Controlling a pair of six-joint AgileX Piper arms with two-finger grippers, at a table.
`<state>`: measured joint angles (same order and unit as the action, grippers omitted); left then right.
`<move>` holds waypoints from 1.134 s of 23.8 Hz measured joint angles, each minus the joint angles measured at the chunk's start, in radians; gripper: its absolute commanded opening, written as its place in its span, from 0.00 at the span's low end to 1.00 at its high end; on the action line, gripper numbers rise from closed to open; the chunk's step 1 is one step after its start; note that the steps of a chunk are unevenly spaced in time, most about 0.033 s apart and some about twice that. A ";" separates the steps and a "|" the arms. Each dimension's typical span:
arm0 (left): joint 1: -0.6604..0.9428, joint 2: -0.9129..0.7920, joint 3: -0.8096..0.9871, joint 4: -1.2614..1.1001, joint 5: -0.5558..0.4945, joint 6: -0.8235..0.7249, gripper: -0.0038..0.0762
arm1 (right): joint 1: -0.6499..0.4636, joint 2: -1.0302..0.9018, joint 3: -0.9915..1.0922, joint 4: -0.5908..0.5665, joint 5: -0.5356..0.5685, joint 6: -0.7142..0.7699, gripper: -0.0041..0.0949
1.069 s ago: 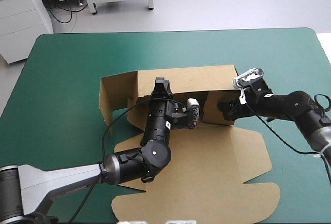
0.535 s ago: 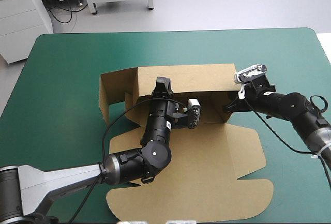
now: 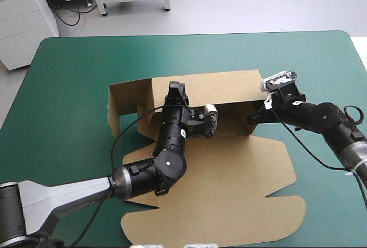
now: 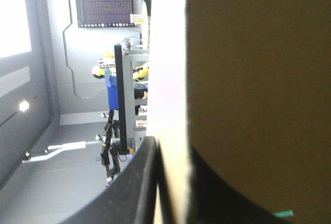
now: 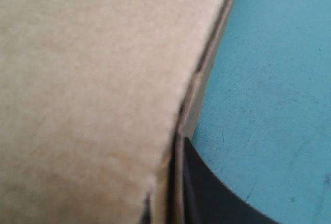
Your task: Fold the box
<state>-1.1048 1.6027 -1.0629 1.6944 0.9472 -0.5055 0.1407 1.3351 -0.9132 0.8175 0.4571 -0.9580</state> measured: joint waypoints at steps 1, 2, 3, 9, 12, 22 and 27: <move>0.006 0.000 0.000 -0.008 0.001 -0.001 0.43 | 0.000 0.000 0.000 0.001 0.000 0.000 0.03; 0.010 0.000 0.000 -0.014 0.000 -0.005 0.53 | 0.001 0.000 0.000 0.002 0.000 0.000 0.03; 0.010 0.000 0.000 -0.020 -0.004 -0.032 0.56 | 0.003 0.000 0.000 0.002 -0.005 0.003 0.03; -0.011 0.000 0.000 -0.029 0.000 -0.089 0.56 | 0.004 0.040 -0.078 -0.015 -0.011 0.035 0.03; -0.080 0.000 0.000 -0.034 0.018 -0.089 0.56 | 0.004 0.106 -0.183 -0.103 0.017 0.135 0.03; -0.228 0.000 0.000 -0.051 0.022 -0.089 0.56 | 0.004 0.231 -0.349 -0.278 0.090 0.357 0.03; -0.265 0.000 0.000 -0.052 0.041 -0.088 0.56 | 0.004 0.251 -0.371 -0.282 0.095 0.370 0.03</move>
<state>-1.3699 1.6027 -1.0629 1.6420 0.9887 -0.5930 0.1451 1.5859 -1.2846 0.5360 0.5516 -0.5881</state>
